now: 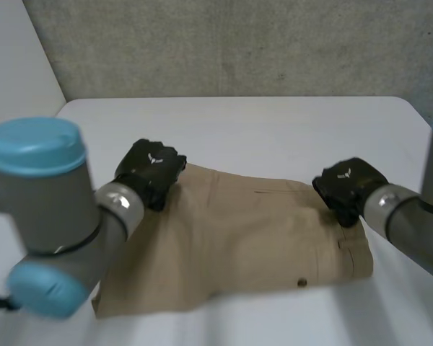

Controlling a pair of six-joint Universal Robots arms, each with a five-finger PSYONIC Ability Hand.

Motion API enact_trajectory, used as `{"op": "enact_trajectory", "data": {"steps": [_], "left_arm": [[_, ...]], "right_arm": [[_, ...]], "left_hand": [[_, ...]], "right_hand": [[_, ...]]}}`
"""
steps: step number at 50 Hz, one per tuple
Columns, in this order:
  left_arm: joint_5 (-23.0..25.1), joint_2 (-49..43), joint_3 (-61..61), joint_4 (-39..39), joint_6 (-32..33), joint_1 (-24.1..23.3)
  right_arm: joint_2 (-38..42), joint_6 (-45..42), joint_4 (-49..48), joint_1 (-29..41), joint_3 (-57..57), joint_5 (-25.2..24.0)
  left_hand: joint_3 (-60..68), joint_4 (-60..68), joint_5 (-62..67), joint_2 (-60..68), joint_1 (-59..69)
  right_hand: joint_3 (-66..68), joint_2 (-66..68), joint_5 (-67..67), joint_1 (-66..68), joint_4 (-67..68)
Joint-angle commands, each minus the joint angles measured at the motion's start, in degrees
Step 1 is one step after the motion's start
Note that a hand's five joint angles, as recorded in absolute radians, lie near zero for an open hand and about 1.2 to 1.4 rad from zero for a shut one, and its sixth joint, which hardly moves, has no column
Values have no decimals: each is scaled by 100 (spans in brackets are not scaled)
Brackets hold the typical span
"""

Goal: Fold the shorts.

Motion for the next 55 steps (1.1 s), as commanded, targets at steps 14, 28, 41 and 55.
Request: {"op": "enact_trajectory", "data": {"steps": [14, 28, 41, 55], "left_arm": [[667, -3213, 3226, 1951, 980, 670], [1046, -3837, 3226, 2831, 1006, 644], [193, -2494, 2094, 2744, 936, 688], [193, 55, -569, 1427, -1346, 688]], "right_arm": [[2034, 128, -2328, 429, -1771, 857], [2377, 154, -2821, 499, -1885, 1095], [640, 1224, -1982, 150, -1219, 492], [-180, 1903, -1063, -335, 548, -240]], "left_hand": [[1169, 1152, 1301, 1134, 1494], [-5830, -5848, -5699, -5866, -5506], [-5830, -5848, -5699, -5866, -5506], [-5826, -5843, -5695, -5862, -5501]], "right_hand": [[1227, 1258, 1280, 2585, 1171], [-2304, -2273, -2251, -946, -2360], [-5414, -5382, -5361, -4055, -5469], [-3092, -3060, -3039, -1733, -3147]]}}
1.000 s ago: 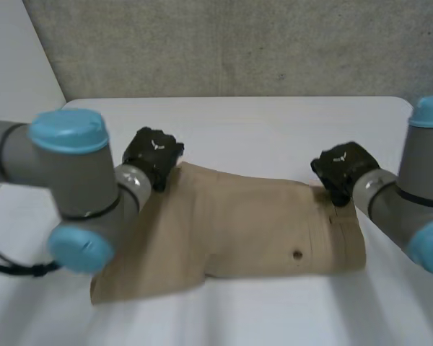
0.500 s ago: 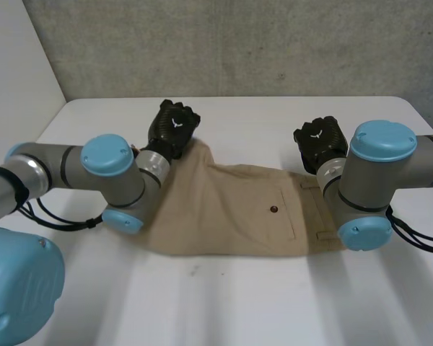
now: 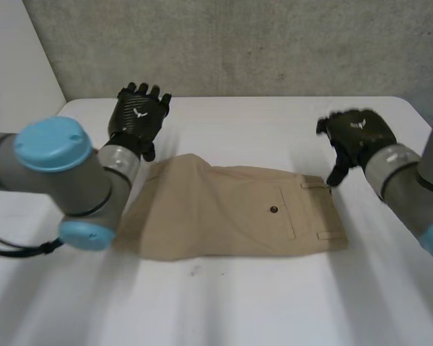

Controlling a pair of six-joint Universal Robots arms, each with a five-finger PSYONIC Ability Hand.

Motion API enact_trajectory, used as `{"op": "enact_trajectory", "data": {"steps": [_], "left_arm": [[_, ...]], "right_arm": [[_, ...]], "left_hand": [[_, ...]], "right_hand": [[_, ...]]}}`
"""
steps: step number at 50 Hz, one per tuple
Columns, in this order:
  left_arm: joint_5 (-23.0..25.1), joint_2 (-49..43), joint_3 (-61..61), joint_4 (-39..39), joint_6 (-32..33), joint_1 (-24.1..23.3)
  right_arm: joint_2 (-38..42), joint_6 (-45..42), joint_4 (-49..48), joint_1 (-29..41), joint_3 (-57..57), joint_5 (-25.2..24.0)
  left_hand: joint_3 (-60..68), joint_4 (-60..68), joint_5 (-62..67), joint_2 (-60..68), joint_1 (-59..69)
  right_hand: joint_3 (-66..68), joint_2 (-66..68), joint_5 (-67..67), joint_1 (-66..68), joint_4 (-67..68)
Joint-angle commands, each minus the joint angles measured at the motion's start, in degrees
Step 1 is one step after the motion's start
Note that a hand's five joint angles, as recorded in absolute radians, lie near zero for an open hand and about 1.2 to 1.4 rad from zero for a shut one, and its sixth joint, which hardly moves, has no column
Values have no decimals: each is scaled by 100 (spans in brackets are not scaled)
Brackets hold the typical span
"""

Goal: Fold the shorts.

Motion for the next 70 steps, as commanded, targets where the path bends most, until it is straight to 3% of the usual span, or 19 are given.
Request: {"op": "enact_trajectory", "data": {"steps": [1, 7, 13, 21, 34, 38, 40, 44, 47, 54, 55, 60, 63, 70], "left_arm": [[47, 1243, -1307, -1034, -1789, 7], [82, 1726, -2027, -1369, -2677, 16], [73, 1920, -2494, -1317, -2714, 25], [73, 1920, -2679, -1299, -2740, 113], [73, 1868, -2706, -1299, -2749, 139], [73, 1868, -2714, -1299, -2740, 131], [73, 1868, -2714, -1299, -2740, 131], [64, 1876, -2723, -1299, -2740, 130], [64, 1903, -2723, -1308, -2749, 131], [64, 1999, -2732, -1317, -2749, 131], [64, 2017, -2732, -1317, -2749, 131], [56, 2035, -2776, -1317, -2740, 131], [56, 2035, -2776, -1308, -2740, 122], [47, 2043, -2785, -1308, -2749, 122]], "right_arm": [[-329, 154, 102, -233, 1121, -405], [-338, 136, -74, -461, 1781, -854], [-172, 119, -582, -470, 2063, -889], [171, -13, -1119, -470, 2142, -819], [383, -285, -1576, -470, 2239, -793], [391, -330, -1735, -470, 2256, -784], [391, -338, -1735, -470, 2248, -784], [356, -338, -1709, -558, 2230, -670], [269, -338, -1604, -794, 2213, -433], [-13, -646, -1234, -1463, 2221, -397], [-170, -1098, -843, -2003, 2204, -423], [-215, -1691, -566, -2368, 2098, -406], [-268, -1850, -505, -2308, 1984, -371], [-566, -1691, -478, -904, 984, -335]], "left_hand": [[-224, -174, -265, -149, -94], [-208, -157, -249, -133, -77], [-224, -174, -265, -149, -94], [-229, -179, -270, -154, -99], [-229, -179, -270, -154, -99], [-229, -179, -270, -154, -99], [-229, -179, -270, -154, -99], [-229, -179, -270, -154, -99], [-229, -179, -270, -154, -99], [-229, -179, -270, -154, -99], [-229, -179, -270, -154, -99], [-229, -179, -270, -154, -99], [-229, -179, -270, -154, -99], [-229, -179, -270, -154, -99]], "right_hand": [[1481, 1510, 1548, 1806, 1495], [1902, 1931, 1968, 2226, 1915], [2021, 2050, 2088, 2346, 2035], [1197, 1226, 1264, 1522, 1211], [1583, 1612, 1649, 1907, 1596], [3464, 3494, 3531, 3789, 3478], [5688, 5717, 5755, 6013, 5702], [5698, 5728, 5765, 6023, 5712], [5698, 5728, 5765, 6023, 5712], [5698, 5728, 5765, 6023, 5712], [5698, 5728, 5765, 6023, 5712], [5698, 5728, 5765, 6023, 5712], [5698, 5728, 5765, 6023, 5712], [5698, 5728, 5765, 6023, 5712]]}}
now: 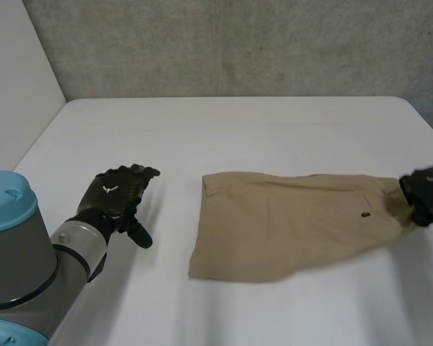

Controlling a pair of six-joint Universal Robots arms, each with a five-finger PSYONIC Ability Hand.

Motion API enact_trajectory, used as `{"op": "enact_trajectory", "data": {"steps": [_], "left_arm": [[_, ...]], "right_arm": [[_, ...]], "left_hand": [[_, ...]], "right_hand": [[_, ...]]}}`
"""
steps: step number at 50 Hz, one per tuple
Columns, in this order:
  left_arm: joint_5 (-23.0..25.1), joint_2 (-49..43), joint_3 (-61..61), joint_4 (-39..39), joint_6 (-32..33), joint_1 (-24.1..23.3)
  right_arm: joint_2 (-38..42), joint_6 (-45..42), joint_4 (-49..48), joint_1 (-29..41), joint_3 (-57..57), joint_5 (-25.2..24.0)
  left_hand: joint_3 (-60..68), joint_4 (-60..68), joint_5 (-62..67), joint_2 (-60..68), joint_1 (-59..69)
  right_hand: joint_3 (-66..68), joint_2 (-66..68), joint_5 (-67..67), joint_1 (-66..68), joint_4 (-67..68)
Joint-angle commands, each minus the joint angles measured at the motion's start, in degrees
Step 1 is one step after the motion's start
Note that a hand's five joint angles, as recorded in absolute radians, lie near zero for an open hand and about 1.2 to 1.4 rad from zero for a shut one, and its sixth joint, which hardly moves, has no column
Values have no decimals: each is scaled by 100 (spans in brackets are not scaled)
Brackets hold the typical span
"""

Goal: Fold the shorts.

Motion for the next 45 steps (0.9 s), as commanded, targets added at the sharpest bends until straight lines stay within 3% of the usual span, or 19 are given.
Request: {"op": "enact_trajectory", "data": {"steps": [1, 7, 8, 15, 17, 20, 21, 23, 30, 31, 35, 45], "left_arm": [[-16, 14, -15, -4, -8, -3], [-16, 84, -15, -4, -8, -3], [-16, 93, -15, -4, -8, -3], [-16, 137, -15, -4, -8, -3], [-16, 137, -15, -4, -8, -11], [-16, 137, 2, -22, -8, -11], [-7, 137, 20, -22, 0, -3], [-7, 137, 55, -22, 0, -3], [2, 128, 468, -5, 0, -64], [2, 128, 538, -4, 0, -81], [-7, 67, 959, -4, -52, -292], [-287, -1425, 2128, -451, -509, -1417]], "right_arm": [[-247, 61, 33, 1368, -932, 6], [-89, -106, -20, 2635, -1381, -56], [198, -332, -46, 3235, -1529, -56], [990, -1054, -3, 4540, -1610, -231], [1176, -1266, 24, 4761, -1522, -617], [1194, -1371, 24, 4788, -1425, -1118], [1133, -1346, 15, 4788, -1434, -1311], [1010, -1267, 15, 4788, -1434, -1523], [315, 368, -143, 4393, -1548, -1216], [202, 1256, -204, 3975, -1652, -894], [148, 2317, -56, 3489, -1732, -610], [816, 2206, 797, 3207, -1873, -347]], "left_hand": [[-229, -183, -271, -153, -99], [-229, -183, -271, -153, -99], [-229, -183, -271, -153, -99], [-229, -183, -271, -153, -99], [-229, -183, -271, -153, -99], [-229, -183, -271, -153, -99], [-229, -183, -271, -153, -99], [-229, -183, -271, -153, -99], [-208, -162, -249, -131, -77], [-191, -145, -232, -115, -61], [-174, -128, -215, -98, -44], [-73, -27, -115, 3, 57]], "right_hand": [[1380, 1256, 1622, 2411, 1178], [1380, 1256, 1622, 2411, 1178], [1380, 1256, 1622, 2411, 1178], [1380, 1256, 1622, 2411, 1178], [-422, -546, -180, 609, -624], [-3080, -3204, -2837, -2049, -3281], [-4521, -4645, -4278, -3490, -4722], [-5620, -5744, -5378, -4589, -5822], [-5620, -5744, -5378, -4589, -5822], [-5620, -5744, -5378, -4589, -5822], [-5620, -5744, -5378, -4589, -5822], [-5620, -5744, -5378, -4589, -5822]]}}
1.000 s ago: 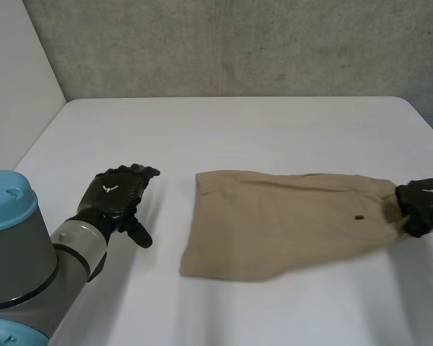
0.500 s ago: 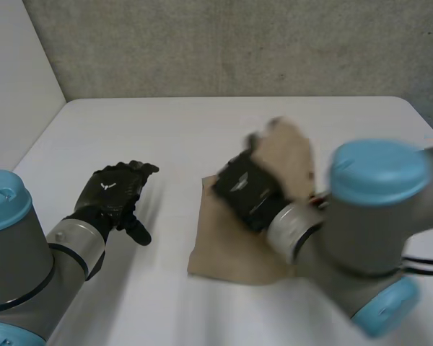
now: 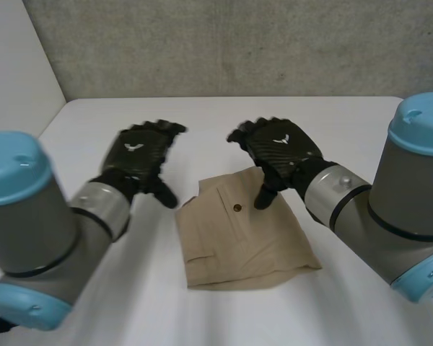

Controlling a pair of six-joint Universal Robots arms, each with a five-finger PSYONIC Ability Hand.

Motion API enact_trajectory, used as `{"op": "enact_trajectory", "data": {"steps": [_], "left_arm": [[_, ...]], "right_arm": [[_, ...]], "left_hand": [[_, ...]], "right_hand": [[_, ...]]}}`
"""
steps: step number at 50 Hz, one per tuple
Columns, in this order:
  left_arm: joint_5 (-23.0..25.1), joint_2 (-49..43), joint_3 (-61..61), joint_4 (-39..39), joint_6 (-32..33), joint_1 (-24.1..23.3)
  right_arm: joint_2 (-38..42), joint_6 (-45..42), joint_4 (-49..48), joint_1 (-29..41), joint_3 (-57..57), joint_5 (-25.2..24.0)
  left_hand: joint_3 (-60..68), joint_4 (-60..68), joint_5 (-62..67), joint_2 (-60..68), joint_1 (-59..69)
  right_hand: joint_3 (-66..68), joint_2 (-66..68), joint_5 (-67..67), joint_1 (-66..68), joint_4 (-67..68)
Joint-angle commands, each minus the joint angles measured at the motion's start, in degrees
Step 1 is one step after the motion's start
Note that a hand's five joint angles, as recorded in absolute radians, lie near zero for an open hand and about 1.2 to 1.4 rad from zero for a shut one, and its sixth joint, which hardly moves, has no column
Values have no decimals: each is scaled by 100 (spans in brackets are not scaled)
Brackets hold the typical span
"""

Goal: Fold the shorts.

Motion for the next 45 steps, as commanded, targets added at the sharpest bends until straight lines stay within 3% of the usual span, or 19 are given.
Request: {"op": "enact_trajectory", "data": {"steps": [1, 8, 16, 21, 25, 28, 32, 35, 40, 45], "left_arm": [[-362, -1319, 949, -524, -400, -839], [-1223, -2198, 1160, -1114, -489, -892], [-1233, -2296, 1239, -1132, -427, -892], [-1224, -1919, 1336, -1132, -427, -909], [-1146, -1077, 1423, -1132, -427, -874], [-1040, -610, 1503, -1141, -427, -839], [-908, 208, 1634, -1202, -418, -427], [-768, 657, 1792, -1517, -418, 188], [-224, 965, 2293, -2675, -436, 865], [102, 991, 2233, -3092, -436, 1077]], "right_arm": [[690, -261, 633, -221, -134, 264], [1288, -437, 650, -309, -213, 633], [1394, -833, 694, -353, -213, 914], [877, -754, 668, -309, -230, 941], [218, -561, 589, -344, -318, 950], [-257, 71, 378, -397, -485, 1169], [-846, 441, 88, -555, -520, 1757], [-1162, 389, 87, -765, -581, 2091], [-1181, 126, 605, -845, -845, 2136], [-1181, 81, 993, -863, -942, 2092]], "left_hand": [[-90, -44, -131, -13, 40], [-191, -145, -232, -114, -61], [-191, -146, -232, -114, -61], [-208, -162, -249, -131, -78], [-208, -162, -249, -131, -78], [-208, -162, -249, -131, -78], [-107, -62, -148, -30, 23], [61, 107, 20, 138, 191], [-123, -78, -164, -47, 7], [-224, -179, -265, -148, -94]], "right_hand": [[-225, -249, -353, -161, -335], [-225, -249, -353, -161, -335], [-225, -249, -353, -161, -335], [-225, -249, -353, -161, -335], [-225, -249, -353, -161, -335], [-225, -249, -353, -161, -335], [-225, -249, -353, -161, -335], [-225, -249, -353, -161, -335], [-225, -249, -353, -161, -335], [-225, -249, -353, -161, -335]]}}
